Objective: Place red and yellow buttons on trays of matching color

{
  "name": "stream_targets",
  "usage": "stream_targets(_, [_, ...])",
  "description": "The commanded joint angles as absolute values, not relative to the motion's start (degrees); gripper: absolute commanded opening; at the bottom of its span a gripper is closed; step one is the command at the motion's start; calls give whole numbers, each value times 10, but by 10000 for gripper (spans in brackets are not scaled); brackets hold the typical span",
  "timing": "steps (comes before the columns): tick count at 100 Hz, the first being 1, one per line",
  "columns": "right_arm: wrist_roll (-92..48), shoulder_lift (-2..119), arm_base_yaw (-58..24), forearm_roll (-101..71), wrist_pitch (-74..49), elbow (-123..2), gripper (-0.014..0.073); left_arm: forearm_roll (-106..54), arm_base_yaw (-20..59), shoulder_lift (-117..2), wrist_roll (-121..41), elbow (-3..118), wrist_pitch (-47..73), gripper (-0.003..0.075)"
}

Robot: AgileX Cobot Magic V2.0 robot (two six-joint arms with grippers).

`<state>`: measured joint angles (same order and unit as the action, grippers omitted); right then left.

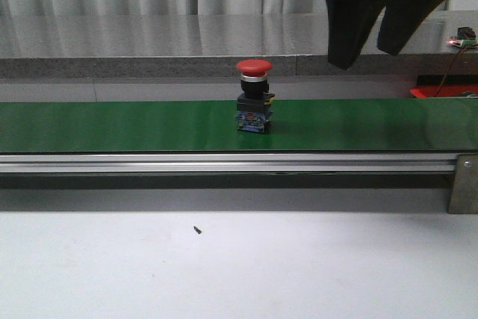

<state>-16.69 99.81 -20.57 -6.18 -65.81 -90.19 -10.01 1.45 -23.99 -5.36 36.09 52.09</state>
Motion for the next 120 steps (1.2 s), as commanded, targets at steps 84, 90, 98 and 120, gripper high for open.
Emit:
stream_targets(84, [-175,1051,-235,-106,-497,-915,447,-109,19,-244,-53,377,486,-20])
stream_targets(90, [-175,1051,-235,-106,-495,-915,332,-109,19,-244,-53,377,486,-20])
stream_targets(98, [-173,1051,-235,-106,-489,-915,212,-109,19,-244,-53,377,486,-20])
stream_targets(120, [-143,1033,-216,-101,-479,-915,155,-109,19,-244,-53,377,486,-20])
